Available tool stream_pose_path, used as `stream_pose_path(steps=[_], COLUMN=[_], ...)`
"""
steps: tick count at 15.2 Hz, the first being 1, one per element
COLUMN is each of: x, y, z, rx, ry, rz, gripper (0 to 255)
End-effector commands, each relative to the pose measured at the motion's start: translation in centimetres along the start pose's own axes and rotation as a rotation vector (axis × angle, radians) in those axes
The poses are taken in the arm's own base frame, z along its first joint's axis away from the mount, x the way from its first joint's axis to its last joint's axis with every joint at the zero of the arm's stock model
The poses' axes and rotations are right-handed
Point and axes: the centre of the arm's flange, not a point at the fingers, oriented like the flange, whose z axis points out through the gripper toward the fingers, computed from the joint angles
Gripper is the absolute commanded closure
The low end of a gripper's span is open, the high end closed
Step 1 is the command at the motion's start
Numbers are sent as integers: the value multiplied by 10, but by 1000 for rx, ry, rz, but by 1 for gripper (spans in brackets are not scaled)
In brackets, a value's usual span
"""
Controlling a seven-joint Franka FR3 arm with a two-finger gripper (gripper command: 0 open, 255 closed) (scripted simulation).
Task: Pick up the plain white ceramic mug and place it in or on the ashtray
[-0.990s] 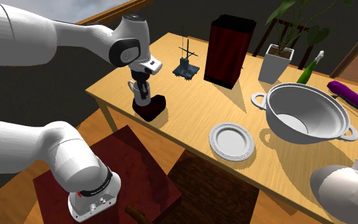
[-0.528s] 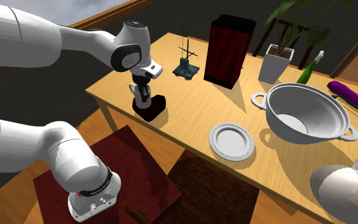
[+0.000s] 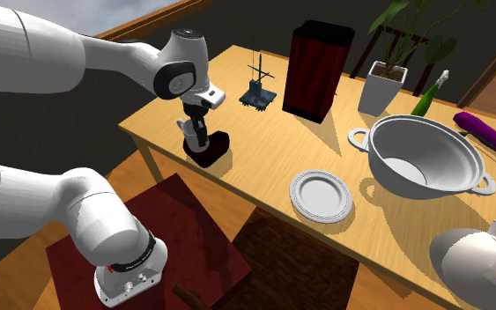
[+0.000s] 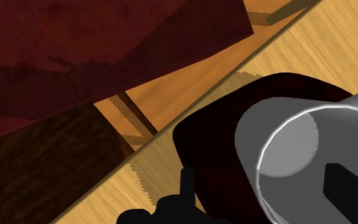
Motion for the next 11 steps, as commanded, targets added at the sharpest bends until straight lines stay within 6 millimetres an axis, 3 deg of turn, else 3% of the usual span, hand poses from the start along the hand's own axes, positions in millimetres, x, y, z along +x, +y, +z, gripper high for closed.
stream_pose_path(steps=[1, 2, 6, 11], x=[0, 0, 0, 0], y=[0, 0, 0, 0], z=[0, 0, -50, -50], rx=[0, 0, 0, 0], ry=[0, 0, 0, 0], rz=[0, 0, 0, 0], gripper=[0, 0, 0, 0])
